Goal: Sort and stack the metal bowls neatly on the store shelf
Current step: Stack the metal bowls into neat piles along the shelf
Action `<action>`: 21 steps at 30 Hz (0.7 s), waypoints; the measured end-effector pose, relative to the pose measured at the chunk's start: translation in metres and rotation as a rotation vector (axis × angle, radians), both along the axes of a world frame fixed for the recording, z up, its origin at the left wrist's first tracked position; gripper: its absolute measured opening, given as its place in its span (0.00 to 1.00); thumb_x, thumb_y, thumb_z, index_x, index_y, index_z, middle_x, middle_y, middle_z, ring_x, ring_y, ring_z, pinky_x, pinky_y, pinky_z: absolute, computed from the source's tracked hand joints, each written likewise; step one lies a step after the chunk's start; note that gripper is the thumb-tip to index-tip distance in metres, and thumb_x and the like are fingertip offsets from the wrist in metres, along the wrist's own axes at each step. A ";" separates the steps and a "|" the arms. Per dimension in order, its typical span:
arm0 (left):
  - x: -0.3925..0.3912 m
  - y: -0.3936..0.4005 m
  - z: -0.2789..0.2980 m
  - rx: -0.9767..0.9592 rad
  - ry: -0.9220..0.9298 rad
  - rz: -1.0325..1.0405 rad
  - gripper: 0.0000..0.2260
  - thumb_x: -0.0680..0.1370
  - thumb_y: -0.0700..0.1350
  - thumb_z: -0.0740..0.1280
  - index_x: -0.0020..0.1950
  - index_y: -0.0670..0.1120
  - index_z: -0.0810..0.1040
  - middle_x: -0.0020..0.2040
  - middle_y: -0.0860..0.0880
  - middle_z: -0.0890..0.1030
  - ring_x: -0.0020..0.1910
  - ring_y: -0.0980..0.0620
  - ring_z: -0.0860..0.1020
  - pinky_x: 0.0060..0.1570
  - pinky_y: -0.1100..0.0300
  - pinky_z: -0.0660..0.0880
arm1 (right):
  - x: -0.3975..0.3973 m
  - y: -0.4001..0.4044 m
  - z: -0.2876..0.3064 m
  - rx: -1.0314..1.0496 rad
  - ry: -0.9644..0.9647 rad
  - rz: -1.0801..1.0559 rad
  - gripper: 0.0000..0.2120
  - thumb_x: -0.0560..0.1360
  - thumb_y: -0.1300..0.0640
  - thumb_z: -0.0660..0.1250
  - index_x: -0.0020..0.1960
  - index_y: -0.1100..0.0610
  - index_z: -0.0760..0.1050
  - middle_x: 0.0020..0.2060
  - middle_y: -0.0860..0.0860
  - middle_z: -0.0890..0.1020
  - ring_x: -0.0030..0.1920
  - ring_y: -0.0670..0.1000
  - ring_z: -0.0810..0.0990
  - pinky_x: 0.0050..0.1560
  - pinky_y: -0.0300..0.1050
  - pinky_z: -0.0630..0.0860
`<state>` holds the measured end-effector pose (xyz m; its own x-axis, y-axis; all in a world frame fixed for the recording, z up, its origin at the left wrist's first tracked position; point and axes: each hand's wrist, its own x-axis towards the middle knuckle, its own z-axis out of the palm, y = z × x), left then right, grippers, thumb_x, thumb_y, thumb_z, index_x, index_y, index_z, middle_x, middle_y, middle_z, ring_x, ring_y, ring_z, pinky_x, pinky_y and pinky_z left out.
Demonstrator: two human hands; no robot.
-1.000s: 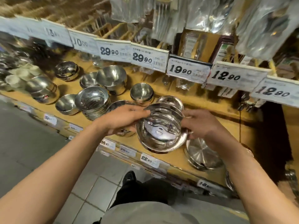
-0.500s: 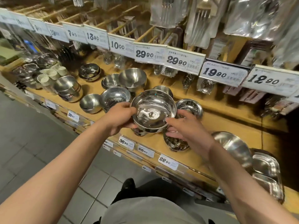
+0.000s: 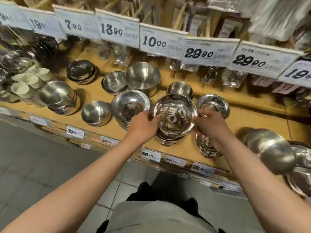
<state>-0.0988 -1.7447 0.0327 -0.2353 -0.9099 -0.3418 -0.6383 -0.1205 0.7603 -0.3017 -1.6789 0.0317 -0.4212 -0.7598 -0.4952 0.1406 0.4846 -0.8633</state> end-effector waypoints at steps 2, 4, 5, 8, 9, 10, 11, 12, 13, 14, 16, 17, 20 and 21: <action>0.004 0.006 -0.006 -0.082 -0.075 -0.053 0.12 0.82 0.49 0.64 0.56 0.43 0.82 0.48 0.45 0.84 0.48 0.44 0.81 0.45 0.58 0.73 | 0.001 0.000 -0.007 0.000 -0.004 -0.009 0.13 0.76 0.67 0.72 0.59 0.60 0.82 0.55 0.57 0.87 0.44 0.51 0.88 0.36 0.41 0.83; 0.007 0.010 -0.010 -0.105 -0.035 -0.050 0.08 0.82 0.47 0.65 0.54 0.45 0.82 0.44 0.50 0.83 0.44 0.49 0.80 0.39 0.61 0.70 | 0.004 0.000 -0.011 0.025 0.029 -0.016 0.17 0.76 0.66 0.72 0.65 0.63 0.79 0.57 0.57 0.85 0.47 0.51 0.87 0.39 0.41 0.84; 0.009 0.010 -0.012 -0.116 -0.016 -0.041 0.07 0.82 0.46 0.65 0.53 0.46 0.82 0.42 0.52 0.83 0.42 0.52 0.80 0.36 0.66 0.69 | 0.006 0.000 -0.013 0.031 0.052 -0.020 0.17 0.77 0.65 0.72 0.65 0.63 0.80 0.56 0.56 0.85 0.45 0.49 0.87 0.39 0.41 0.84; 0.012 0.008 -0.015 -0.176 0.001 -0.013 0.07 0.82 0.45 0.65 0.53 0.45 0.82 0.41 0.52 0.82 0.37 0.62 0.76 0.33 0.76 0.68 | 0.012 0.001 -0.015 0.021 0.063 -0.046 0.13 0.76 0.63 0.72 0.61 0.60 0.82 0.50 0.54 0.87 0.39 0.46 0.86 0.39 0.41 0.85; 0.013 0.008 -0.016 -0.192 -0.002 -0.009 0.08 0.82 0.44 0.65 0.54 0.44 0.83 0.41 0.52 0.82 0.36 0.64 0.74 0.34 0.78 0.68 | 0.014 0.001 -0.016 0.029 0.065 -0.054 0.14 0.76 0.62 0.73 0.61 0.59 0.82 0.51 0.54 0.87 0.41 0.48 0.87 0.39 0.40 0.84; 0.012 0.008 -0.018 -0.199 -0.009 -0.006 0.08 0.82 0.44 0.65 0.54 0.44 0.83 0.41 0.53 0.81 0.35 0.65 0.73 0.34 0.80 0.67 | 0.015 0.002 -0.018 0.033 0.066 -0.060 0.15 0.76 0.62 0.73 0.62 0.58 0.81 0.53 0.55 0.86 0.43 0.51 0.87 0.40 0.40 0.84; 0.012 0.009 -0.020 -0.200 -0.011 0.002 0.08 0.82 0.43 0.66 0.55 0.43 0.83 0.40 0.54 0.80 0.35 0.67 0.72 0.34 0.81 0.66 | 0.017 0.003 -0.019 0.033 0.066 -0.065 0.16 0.76 0.61 0.73 0.63 0.58 0.81 0.55 0.56 0.85 0.45 0.52 0.87 0.41 0.41 0.83; 0.012 0.010 -0.021 -0.200 -0.008 0.013 0.08 0.81 0.43 0.66 0.56 0.43 0.83 0.38 0.58 0.78 0.35 0.67 0.71 0.34 0.81 0.65 | 0.018 0.005 -0.020 0.032 0.071 -0.066 0.16 0.76 0.60 0.73 0.64 0.58 0.80 0.55 0.57 0.85 0.44 0.52 0.87 0.41 0.41 0.83; 0.011 0.012 -0.023 -0.201 -0.001 0.024 0.08 0.81 0.43 0.66 0.57 0.44 0.83 0.38 0.61 0.77 0.36 0.68 0.71 0.35 0.82 0.65 | 0.019 0.006 -0.022 0.031 0.078 -0.063 0.17 0.77 0.59 0.73 0.64 0.57 0.80 0.54 0.57 0.85 0.43 0.51 0.86 0.41 0.40 0.82; 0.010 0.013 -0.023 -0.197 0.006 0.029 0.09 0.81 0.44 0.67 0.59 0.45 0.82 0.38 0.62 0.77 0.37 0.66 0.73 0.35 0.81 0.65 | 0.019 0.007 -0.023 0.029 0.083 -0.058 0.17 0.77 0.58 0.73 0.65 0.56 0.80 0.53 0.57 0.86 0.40 0.49 0.86 0.40 0.39 0.82; 0.008 0.016 -0.023 -0.155 0.035 0.035 0.11 0.80 0.45 0.67 0.62 0.47 0.80 0.44 0.58 0.81 0.43 0.59 0.78 0.40 0.75 0.68 | 0.017 0.010 -0.023 0.028 0.085 -0.035 0.18 0.77 0.58 0.73 0.66 0.56 0.79 0.52 0.57 0.86 0.38 0.49 0.85 0.39 0.40 0.81; 0.006 0.017 -0.023 -0.117 0.062 0.043 0.13 0.80 0.45 0.68 0.64 0.47 0.78 0.47 0.56 0.83 0.46 0.56 0.80 0.43 0.69 0.72 | 0.015 0.011 -0.022 0.034 0.093 -0.020 0.18 0.77 0.58 0.73 0.66 0.56 0.79 0.52 0.57 0.86 0.39 0.50 0.86 0.40 0.41 0.82; -0.002 0.022 -0.020 -0.038 0.103 0.071 0.17 0.79 0.45 0.69 0.68 0.46 0.74 0.51 0.50 0.84 0.48 0.51 0.83 0.50 0.51 0.82 | 0.008 0.014 -0.018 0.047 0.157 0.016 0.11 0.77 0.59 0.72 0.59 0.53 0.82 0.51 0.54 0.87 0.37 0.49 0.86 0.45 0.49 0.86; -0.004 0.024 -0.019 -0.030 0.100 0.074 0.18 0.79 0.44 0.69 0.68 0.46 0.74 0.50 0.49 0.84 0.47 0.49 0.83 0.50 0.47 0.83 | 0.006 0.015 -0.016 0.054 0.184 0.020 0.10 0.77 0.59 0.72 0.58 0.53 0.83 0.50 0.53 0.87 0.36 0.48 0.87 0.47 0.50 0.86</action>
